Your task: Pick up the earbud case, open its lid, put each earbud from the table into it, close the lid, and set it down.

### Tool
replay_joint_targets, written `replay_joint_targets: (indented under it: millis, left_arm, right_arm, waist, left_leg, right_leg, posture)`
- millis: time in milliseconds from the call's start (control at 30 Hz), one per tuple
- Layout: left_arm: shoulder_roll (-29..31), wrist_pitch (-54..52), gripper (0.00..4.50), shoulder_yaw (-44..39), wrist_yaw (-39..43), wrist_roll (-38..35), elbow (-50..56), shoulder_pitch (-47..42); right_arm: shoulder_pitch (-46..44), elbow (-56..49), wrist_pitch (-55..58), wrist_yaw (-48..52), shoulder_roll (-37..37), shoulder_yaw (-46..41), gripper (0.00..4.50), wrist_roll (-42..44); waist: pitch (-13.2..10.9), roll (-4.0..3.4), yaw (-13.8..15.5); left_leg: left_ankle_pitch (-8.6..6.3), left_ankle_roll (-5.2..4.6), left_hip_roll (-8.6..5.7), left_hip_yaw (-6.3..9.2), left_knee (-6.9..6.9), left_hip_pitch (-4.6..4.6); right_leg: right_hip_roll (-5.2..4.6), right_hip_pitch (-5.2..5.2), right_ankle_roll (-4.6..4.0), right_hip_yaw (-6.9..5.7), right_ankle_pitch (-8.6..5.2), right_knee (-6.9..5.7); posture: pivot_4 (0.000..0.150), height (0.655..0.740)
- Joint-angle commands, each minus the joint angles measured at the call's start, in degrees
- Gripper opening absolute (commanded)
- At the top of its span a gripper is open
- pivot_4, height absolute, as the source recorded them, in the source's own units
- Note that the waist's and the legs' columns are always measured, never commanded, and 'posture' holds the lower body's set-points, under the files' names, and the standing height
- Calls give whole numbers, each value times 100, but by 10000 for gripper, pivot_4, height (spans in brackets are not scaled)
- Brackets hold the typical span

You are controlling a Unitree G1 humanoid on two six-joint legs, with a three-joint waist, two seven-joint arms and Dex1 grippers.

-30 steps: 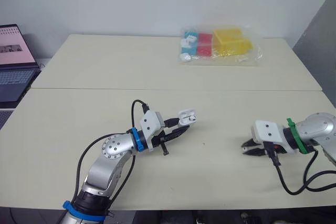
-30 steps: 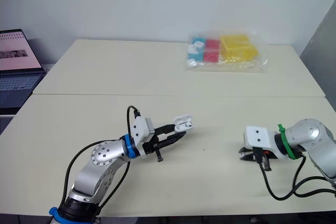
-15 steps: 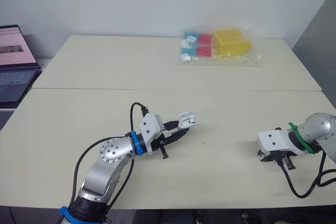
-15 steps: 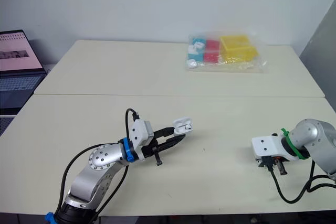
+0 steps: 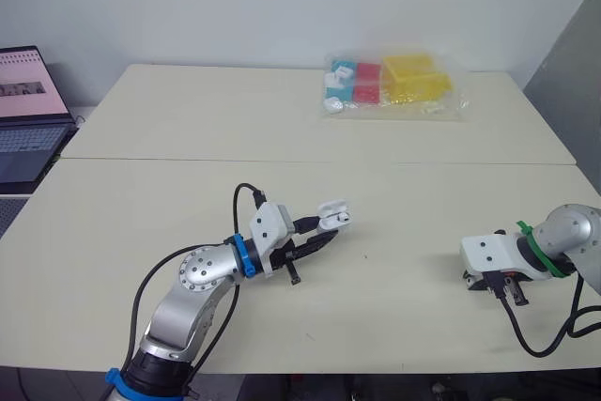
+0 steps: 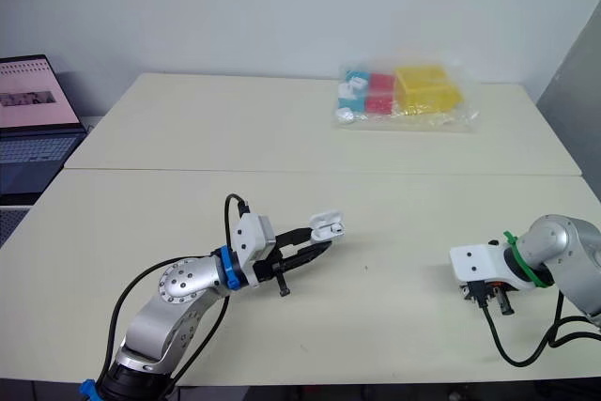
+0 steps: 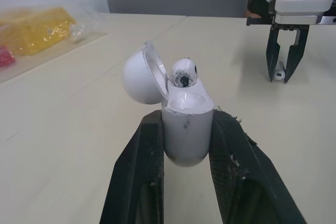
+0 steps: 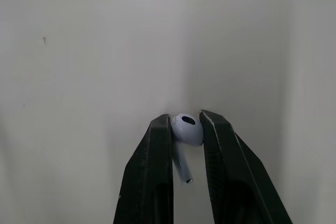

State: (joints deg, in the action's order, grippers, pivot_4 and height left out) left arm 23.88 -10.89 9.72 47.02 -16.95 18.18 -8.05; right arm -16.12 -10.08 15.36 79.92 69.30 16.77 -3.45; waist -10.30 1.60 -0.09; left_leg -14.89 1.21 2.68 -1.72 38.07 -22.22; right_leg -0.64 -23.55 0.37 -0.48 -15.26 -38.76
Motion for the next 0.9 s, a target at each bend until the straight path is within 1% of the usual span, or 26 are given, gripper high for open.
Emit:
replay_joint_targets:
  millis: [33,167,233,333,467,600,700,767,867,900]
  left_arm:
    - [-20,73,7977,27,24,-70,196,-107]
    - [-53,80,7977,54,7,-57,175,-130]
    - [-68,86,7977,58,1,-51,160,-136]
    - [-87,93,7977,66,0,-40,139,-145]
    - [-112,113,7977,84,-1,-32,112,-133]
    - [-130,134,7977,95,-20,-25,87,-140]
    - [-132,144,7977,91,-25,-20,75,-133]
    - [-145,171,7977,108,-24,-13,57,-101]
    - [-185,204,7977,153,-47,20,43,-75]
    - [-202,220,7977,169,-52,36,30,-72]
  right_arm:
    - [93,-111,109,72,231,-203,4150,-63]
    - [116,-36,67,38,232,-165,4150,-105]
    - [71,5,91,-33,159,-150,11498,-130]
    - [24,-16,126,-84,104,-183,21378,-114]
    - [39,-194,208,-25,162,-370,36199,73]
    - [85,-660,667,43,220,-822,36263,534]
    - [148,-933,963,56,299,-1019,36263,719]
    - [189,-1311,1448,-227,572,-924,36263,189]
    - [160,-1747,2315,-261,647,-755,36263,193]
    - [134,-1812,2394,-293,661,-629,36263,89]
  waist:
    - [0,0,0]
    - [0,0,0]
    - [0,0,0]
    - [0,0,-2]
    - [0,0,-9]
    - [-1,-1,-7]
    - [-1,-1,-1]
    - [-2,-5,2]
    - [-2,-4,-1]
    - [-2,-3,-2]
  left_leg:
    - [0,0,0,0,0,0]
    - [0,0,-1,0,-1,0]
    - [0,0,-1,-1,-1,2]
    - [0,0,-1,-1,-1,9]
    - [0,0,-1,-8,-1,24]
    - [0,0,-1,-6,-4,23]
    - [0,0,-1,0,-8,22]
    - [0,0,0,0,-9,21]
    - [0,1,2,-4,-10,21]
    - [0,1,2,-4,-10,21]
  right_leg:
    - [0,0,0,-1,0,0]
    - [0,0,0,-1,0,2]
    - [0,0,0,-1,0,1]
    - [1,6,0,0,0,0]
    - [1,14,0,4,0,-4]
    - [4,14,-2,2,-1,-6]
    - [5,14,-6,-1,-4,-4]
    - [4,13,-7,-2,-5,-3]
    - [-11,12,-6,0,-5,-2]
    - [-16,12,-6,0,-5,-2]
  posture:
    - [1500,7400]
    - [1500,7400]
    - [1500,7400]
    - [1500,7400]
    - [1500,7400]
    - [1500,7400]
    - [1500,7400]
    - [1500,7400]
    - [1500,7400]
    - [1500,7400]
